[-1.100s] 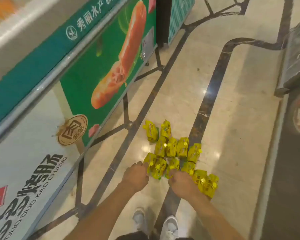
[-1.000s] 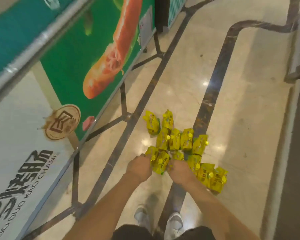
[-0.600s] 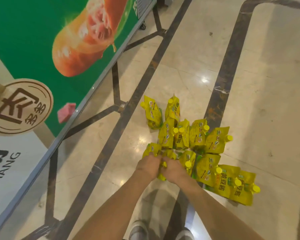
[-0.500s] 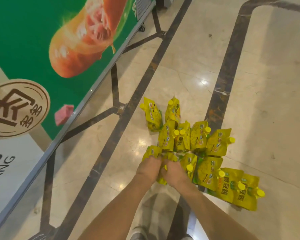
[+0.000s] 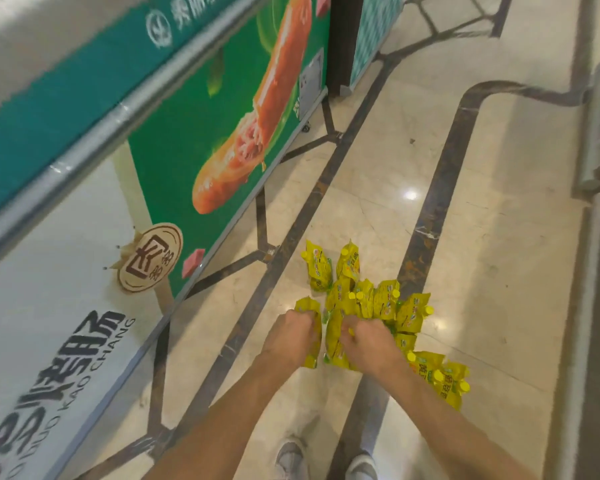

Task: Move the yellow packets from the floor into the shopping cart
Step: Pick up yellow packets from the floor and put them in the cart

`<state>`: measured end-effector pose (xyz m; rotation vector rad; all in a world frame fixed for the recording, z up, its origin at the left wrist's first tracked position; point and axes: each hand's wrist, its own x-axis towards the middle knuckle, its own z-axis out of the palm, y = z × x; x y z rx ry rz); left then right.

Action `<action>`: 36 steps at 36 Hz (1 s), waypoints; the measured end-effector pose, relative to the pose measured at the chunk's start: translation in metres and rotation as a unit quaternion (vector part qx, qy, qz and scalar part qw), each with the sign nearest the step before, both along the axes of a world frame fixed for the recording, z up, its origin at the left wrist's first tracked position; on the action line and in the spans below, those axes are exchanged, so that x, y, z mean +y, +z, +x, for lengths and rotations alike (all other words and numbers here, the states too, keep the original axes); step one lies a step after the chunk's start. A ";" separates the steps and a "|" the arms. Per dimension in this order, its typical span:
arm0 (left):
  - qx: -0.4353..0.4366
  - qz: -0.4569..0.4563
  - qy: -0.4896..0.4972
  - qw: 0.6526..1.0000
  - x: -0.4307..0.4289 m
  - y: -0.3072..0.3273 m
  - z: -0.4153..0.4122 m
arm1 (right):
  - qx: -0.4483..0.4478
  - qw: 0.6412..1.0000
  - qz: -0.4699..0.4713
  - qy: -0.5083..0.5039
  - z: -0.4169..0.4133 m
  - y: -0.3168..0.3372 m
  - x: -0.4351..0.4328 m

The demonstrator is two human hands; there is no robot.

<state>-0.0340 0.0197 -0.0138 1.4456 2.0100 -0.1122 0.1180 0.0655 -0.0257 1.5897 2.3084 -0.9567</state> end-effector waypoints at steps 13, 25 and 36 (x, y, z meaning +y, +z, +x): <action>0.018 0.125 -0.002 0.992 -0.024 0.377 -0.029 | 0.067 0.991 0.112 0.031 -0.018 0.395 -0.001; 0.062 0.187 -0.033 0.980 -0.048 0.556 -0.048 | 0.084 0.979 0.169 0.081 -0.032 0.586 -0.022; 0.060 0.213 0.044 0.974 -0.103 0.586 -0.076 | 0.085 0.960 0.201 0.177 -0.059 0.609 -0.054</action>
